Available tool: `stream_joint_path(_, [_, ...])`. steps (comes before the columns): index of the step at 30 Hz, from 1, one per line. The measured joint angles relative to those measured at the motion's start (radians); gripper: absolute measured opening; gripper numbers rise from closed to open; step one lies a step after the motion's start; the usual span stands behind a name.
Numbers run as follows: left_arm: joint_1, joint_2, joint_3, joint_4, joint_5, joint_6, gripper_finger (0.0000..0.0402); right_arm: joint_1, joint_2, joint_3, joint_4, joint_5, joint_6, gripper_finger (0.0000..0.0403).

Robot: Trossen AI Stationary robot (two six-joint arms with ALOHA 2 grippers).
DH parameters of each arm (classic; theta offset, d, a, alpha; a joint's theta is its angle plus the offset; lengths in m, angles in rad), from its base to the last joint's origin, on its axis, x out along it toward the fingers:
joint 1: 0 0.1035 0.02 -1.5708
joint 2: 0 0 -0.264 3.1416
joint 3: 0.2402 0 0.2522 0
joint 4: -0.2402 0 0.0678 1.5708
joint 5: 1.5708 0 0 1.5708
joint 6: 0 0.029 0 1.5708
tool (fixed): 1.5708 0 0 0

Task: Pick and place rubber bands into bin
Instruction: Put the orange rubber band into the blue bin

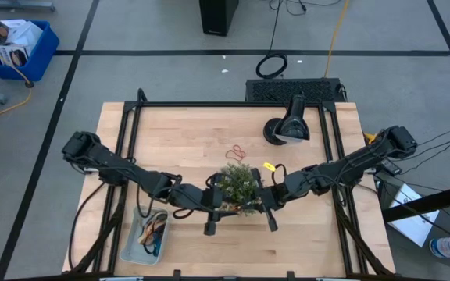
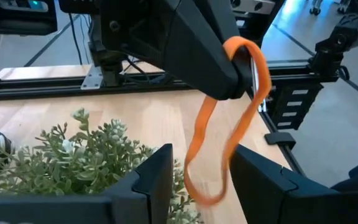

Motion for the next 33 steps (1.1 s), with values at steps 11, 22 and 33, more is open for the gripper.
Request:
stream_joint_path(11, [0.000,0.000,0.000,-0.001,0.000,-0.004,0.0018,0.000,0.000,0.000,-0.014,0.000,0.000,0.0000])
stream_joint_path(22, [0.000,0.000,0.000,-0.001,-0.002,-0.025,0.0010,0.001,-0.001,0.000,-0.072,0.000,0.003,0.0030])
stream_joint_path(33, [-0.003,-0.013,0.000,-0.048,0.008,-0.060,0.0006,0.008,-0.067,-0.001,-0.336,0.002,0.038,0.0135])
